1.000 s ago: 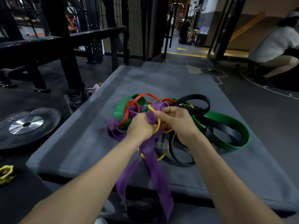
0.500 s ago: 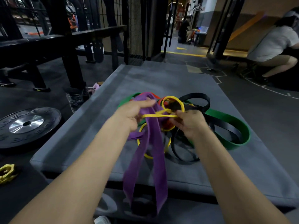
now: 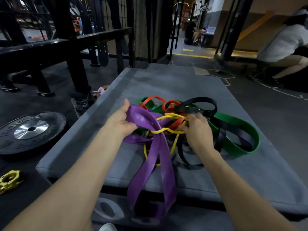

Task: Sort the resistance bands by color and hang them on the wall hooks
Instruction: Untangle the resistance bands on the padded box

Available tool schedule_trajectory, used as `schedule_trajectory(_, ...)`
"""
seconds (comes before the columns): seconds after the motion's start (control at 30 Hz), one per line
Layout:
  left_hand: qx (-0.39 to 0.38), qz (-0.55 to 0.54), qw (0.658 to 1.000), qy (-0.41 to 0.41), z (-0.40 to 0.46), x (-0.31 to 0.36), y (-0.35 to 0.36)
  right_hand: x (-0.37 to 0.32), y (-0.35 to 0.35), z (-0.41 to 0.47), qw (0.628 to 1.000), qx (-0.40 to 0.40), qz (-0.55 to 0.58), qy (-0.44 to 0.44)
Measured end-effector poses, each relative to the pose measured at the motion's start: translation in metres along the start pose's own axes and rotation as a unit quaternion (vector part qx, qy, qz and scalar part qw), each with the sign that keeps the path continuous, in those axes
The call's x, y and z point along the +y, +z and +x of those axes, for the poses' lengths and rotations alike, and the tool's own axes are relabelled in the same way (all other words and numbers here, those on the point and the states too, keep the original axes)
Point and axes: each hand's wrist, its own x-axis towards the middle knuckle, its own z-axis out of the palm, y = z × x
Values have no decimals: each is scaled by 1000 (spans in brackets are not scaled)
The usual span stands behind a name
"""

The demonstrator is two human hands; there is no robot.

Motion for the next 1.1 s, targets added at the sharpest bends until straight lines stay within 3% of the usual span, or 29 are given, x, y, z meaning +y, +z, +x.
schedule_trajectory(0.07, -27, -27, 999, 0, -3, 2, 2, -9, 3, -3, 998, 8, -3, -65)
schedule_trajectory(0.2, -66, -59, 996, 1, -10, -2, 11, -34, -6, -6, 967, 131, 62, -210)
schedule_trajectory(0.27, -88, -68, 994, 12, -13, -5, 16, -45, -8, -7, 961, 91, 132, -227)
schedule_trajectory(0.33, -85, -76, 993, 26, -15, -4, 20, -49, -13, -6, 956, -19, 260, -133)
schedule_trajectory(0.4, -87, -85, 992, 32, -17, -1, 23, -44, -18, -4, 906, -133, 398, -54)
schedule_trajectory(0.43, -92, -90, 991, 31, -18, -1, 24, -42, -20, -4, 897, -159, 411, -44)
schedule_trajectory(0.53, -123, -57, 990, 47, -22, -8, 28, -44, -22, -5, 949, -179, 240, -103)
schedule_trajectory(0.63, -156, 111, 977, 95, -30, -17, 33, -48, -22, 0, 970, -161, 139, -114)
schedule_trajectory(0.73, -152, 330, 920, 148, -31, -37, 25, -40, -22, 10, 973, -150, 160, -70)
schedule_trajectory(0.83, -120, 474, 849, 201, -26, -56, 13, -33, -19, 16, 963, -142, 224, -51)
schedule_trajectory(0.93, -94, 650, 686, 313, -19, -56, 6, -28, -17, 23, 946, -129, 296, -36)
schedule_trajectory(1.03, -120, 714, 591, 356, -24, -53, 4, -22, -18, 33, 948, -88, 304, -12)
schedule_trajectory(1.1, -111, 775, 500, 371, -27, -53, 4, -17, -21, 40, 952, -44, 302, 26)
